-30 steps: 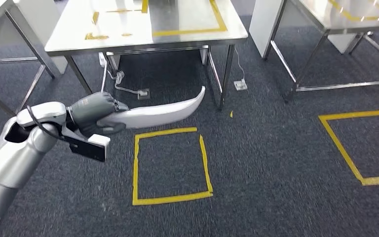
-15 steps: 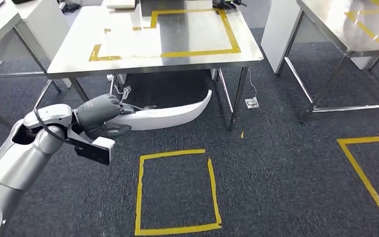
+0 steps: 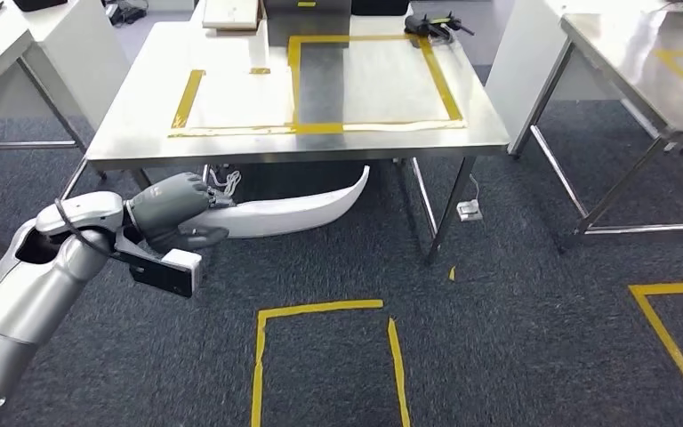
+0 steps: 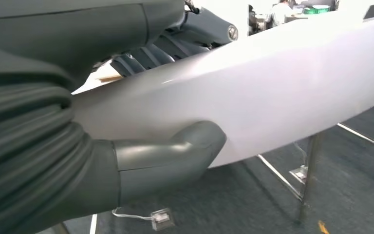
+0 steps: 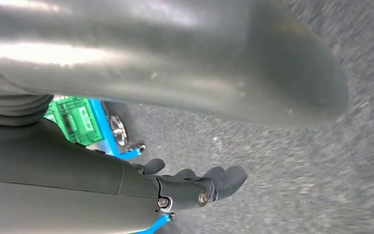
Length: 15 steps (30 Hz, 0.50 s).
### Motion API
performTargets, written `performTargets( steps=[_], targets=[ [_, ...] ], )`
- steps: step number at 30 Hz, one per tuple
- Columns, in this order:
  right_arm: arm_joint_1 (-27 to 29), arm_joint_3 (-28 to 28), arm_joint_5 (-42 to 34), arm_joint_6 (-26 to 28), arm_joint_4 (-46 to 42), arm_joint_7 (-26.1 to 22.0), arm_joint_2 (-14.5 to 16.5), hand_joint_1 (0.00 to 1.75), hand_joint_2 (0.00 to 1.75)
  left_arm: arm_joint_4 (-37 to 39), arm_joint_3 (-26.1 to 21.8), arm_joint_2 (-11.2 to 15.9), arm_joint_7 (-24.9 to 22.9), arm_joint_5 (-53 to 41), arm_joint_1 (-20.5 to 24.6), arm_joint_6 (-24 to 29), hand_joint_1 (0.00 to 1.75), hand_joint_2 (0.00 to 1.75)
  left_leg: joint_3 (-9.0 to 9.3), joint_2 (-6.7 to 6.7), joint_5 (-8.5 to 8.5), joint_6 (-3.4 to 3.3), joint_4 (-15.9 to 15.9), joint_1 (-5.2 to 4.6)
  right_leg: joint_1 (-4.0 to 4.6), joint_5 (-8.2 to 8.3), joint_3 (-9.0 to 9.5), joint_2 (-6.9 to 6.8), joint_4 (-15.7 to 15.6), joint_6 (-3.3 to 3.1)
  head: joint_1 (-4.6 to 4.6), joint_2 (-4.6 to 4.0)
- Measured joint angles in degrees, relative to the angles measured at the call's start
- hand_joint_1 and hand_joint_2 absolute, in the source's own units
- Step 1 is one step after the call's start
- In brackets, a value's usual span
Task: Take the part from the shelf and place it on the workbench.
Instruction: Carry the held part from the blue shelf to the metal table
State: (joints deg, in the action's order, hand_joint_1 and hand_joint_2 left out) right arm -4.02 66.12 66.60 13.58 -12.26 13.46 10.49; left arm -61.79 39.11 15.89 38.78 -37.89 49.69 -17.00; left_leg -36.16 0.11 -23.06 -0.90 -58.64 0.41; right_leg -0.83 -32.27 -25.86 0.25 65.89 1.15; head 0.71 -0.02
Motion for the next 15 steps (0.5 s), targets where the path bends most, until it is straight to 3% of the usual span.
performTargets(
  steps=[1, 3, 4, 5, 6, 7, 9, 10, 11, 13, 15],
  targets=[
    [0.0, 0.0, 0.0, 0.0, 0.0, 0.1, 0.0, 0.00, 0.00, 0.0, 0.0, 0.0, 0.0, -0.1, -0.1, 0.0, 1.75, 1.75, 0.87, -0.09, -0.74, -0.40, 0.2, -0.11, 0.01, -0.46, -2.69, -0.02, 3.5, 0.07, -0.08, 0.00],
    [0.0, 0.0, 0.0, 0.0, 0.0, 0.1, 0.0, 0.00, 0.00, -0.1, 0.0, 0.0, 0.0, -0.2, -0.3, -0.1, 1.75, 1.75, 2.57, -0.47, -2.27, -0.90, 0.4, -0.43, 0.23, -4.43, -8.45, -0.01, 8.4, 0.02, -0.17, 0.00],
    [0.1, 0.0, 0.1, 0.0, 0.0, 0.1, 0.0, 0.00, 0.00, -0.1, 0.0, 0.0, -0.1, -0.3, -0.4, -0.2, 1.75, 1.75, 3.48, -0.69, -3.08, -1.06, 0.4, -0.65, 0.43, -6.67, -10.64, -0.01, 8.8, -0.16, -0.20, -0.01],
    [0.2, 0.0, 0.2, 0.0, 0.0, 0.1, 0.0, 0.00, 0.00, -0.2, 0.0, 0.0, -0.1, -0.3, -0.4, -0.3, 1.75, 1.75, 4.46, -0.86, -3.92, -1.20, 0.5, -0.94, 0.66, -7.81, -12.19, 0.00, 7.8, -0.46, -0.21, -0.01],
    [0.3, 0.0, 0.2, 0.0, 0.0, 0.1, 0.0, 0.00, 0.00, -0.2, 0.0, 0.0, -0.2, -0.4, -0.4, -0.5, 1.75, 1.75, 5.47, -1.00, -4.76, -1.31, 0.5, -1.26, 0.98, -7.09, -13.11, 0.01, 5.5, -1.00, -0.23, -0.01],
    [0.4, 0.0, 0.3, -0.1, 0.0, 0.1, 0.0, 0.00, 0.00, -0.3, 0.0, 0.0, -0.2, -0.4, -0.4, -0.6, 1.75, 1.75, 6.41, -1.08, -5.60, -1.42, 0.5, -1.56, 1.41, -4.21, -13.51, 0.02, 2.3, -1.88, -0.23, 0.00],
    [0.6, 0.0, 0.4, -0.1, 0.0, 0.1, -0.1, 0.00, 0.00, -0.2, 0.0, 0.0, -0.2, -0.4, -0.4, -0.8, 1.75, 1.75, 7.95, -1.46, -7.36, -1.36, 0.4, -2.09, 2.73, 3.46, -13.49, 0.64, -3.6, -3.78, -0.22, 0.01],
    [0.7, 0.0, 0.5, -0.2, -0.1, 0.3, -0.1, 0.00, 0.00, -0.3, 0.0, 0.0, -0.2, -0.4, -0.5, -0.9, 1.75, 1.75, 8.70, -1.64, -8.31, -1.31, 0.6, -2.22, 3.20, 5.84, -13.09, 1.12, -5.3, -4.35, -0.20, 0.01],
    [0.8, 0.0, 0.6, -0.2, -0.1, 0.7, -0.2, 0.00, 0.00, -0.4, 0.0, 0.0, -0.2, -0.4, -0.5, -1.0, 1.75, 1.75, 9.53, -1.84, -8.81, -1.20, 0.1, -2.34, 3.46, 6.83, -12.40, 1.54, -6.3, -4.44, -0.20, 0.00],
    [0.7, 0.0, 0.7, -0.2, -0.2, 2.1, -0.2, 0.00, 0.00, -0.7, -0.2, 0.0, -0.3, -0.5, 0.0, -1.1, 1.75, 1.75, 10.17, -1.83, -8.66, -0.99, -2.4, -2.41, 3.11, 6.90, -10.11, 1.67, -6.9, -4.11, -0.18, 0.00],
    [0.4, 0.0, 0.7, -0.2, -0.2, 3.1, -0.2, 0.00, 0.00, -0.9, -0.4, 0.2, -0.3, -0.4, 0.4, -1.1, 1.75, 1.75, 7.66, -1.42, -7.35, -0.19, -8.2, -2.34, 2.69, 6.57, -7.87, 1.33, -7.1, -4.13, -0.03, 0.00]
  ],
)
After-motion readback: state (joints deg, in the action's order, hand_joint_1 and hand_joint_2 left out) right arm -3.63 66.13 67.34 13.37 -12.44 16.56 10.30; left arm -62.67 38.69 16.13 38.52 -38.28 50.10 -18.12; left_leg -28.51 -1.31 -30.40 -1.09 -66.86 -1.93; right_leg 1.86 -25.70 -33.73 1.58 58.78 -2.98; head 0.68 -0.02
